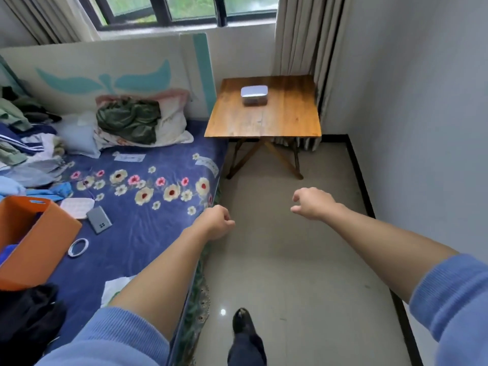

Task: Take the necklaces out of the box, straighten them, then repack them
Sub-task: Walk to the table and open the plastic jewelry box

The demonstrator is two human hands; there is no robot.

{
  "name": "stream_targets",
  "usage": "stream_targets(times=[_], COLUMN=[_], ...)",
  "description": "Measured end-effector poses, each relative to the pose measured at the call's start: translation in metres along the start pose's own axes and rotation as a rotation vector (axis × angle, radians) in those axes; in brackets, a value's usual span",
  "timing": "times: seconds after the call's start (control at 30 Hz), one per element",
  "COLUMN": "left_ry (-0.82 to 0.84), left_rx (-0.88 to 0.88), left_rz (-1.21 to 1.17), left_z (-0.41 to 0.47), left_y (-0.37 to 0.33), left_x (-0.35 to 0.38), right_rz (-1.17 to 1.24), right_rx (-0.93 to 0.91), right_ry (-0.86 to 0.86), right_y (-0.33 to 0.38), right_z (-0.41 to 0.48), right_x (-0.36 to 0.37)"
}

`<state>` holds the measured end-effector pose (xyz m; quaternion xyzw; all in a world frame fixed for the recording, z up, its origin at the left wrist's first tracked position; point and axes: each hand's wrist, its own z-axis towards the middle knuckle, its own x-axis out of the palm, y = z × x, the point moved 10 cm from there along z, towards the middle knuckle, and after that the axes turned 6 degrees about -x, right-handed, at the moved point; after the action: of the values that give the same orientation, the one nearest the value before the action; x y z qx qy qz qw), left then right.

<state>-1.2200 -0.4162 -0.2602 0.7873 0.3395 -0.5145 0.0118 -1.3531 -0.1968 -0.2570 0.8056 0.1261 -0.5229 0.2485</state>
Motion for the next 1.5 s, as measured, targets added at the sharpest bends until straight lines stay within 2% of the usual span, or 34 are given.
stream_targets(times=[0.2, 0.53, 0.7, 0.9, 1.07, 1.3, 1.5], left_ry=[0.000, 0.045, 0.079, 0.134, 0.118, 0.169, 0.182], left_rx=[-0.011, 0.049, 0.046, -0.044, -0.085, -0.173, -0.150], left_rz=[-0.017, -0.029, -0.043, -0.059, -0.143, -0.221, -0.259], left_z=[0.134, 0.330, 0.421, 0.530, 0.604, 0.694, 0.798], left_y=[0.007, -0.036, -0.064, -0.093, -0.113, -0.104, -0.107], left_x=[-0.058, -0.165, -0.185, -0.209, -0.233, -0.246, -0.265], right_rz=[-0.012, 0.060, 0.043, 0.070, 0.088, 0.130, 0.176], right_rx=[-0.006, 0.057, 0.074, 0.068, 0.050, 0.061, 0.142], right_ry=[0.006, -0.025, -0.003, 0.010, 0.039, 0.053, 0.081], right_y=[0.016, 0.015, -0.011, -0.048, -0.067, -0.077, -0.094], right_z=[0.140, 0.325, 0.416, 0.534, 0.621, 0.722, 0.801], right_x=[-0.029, -0.123, -0.146, -0.172, -0.200, -0.205, -0.198])
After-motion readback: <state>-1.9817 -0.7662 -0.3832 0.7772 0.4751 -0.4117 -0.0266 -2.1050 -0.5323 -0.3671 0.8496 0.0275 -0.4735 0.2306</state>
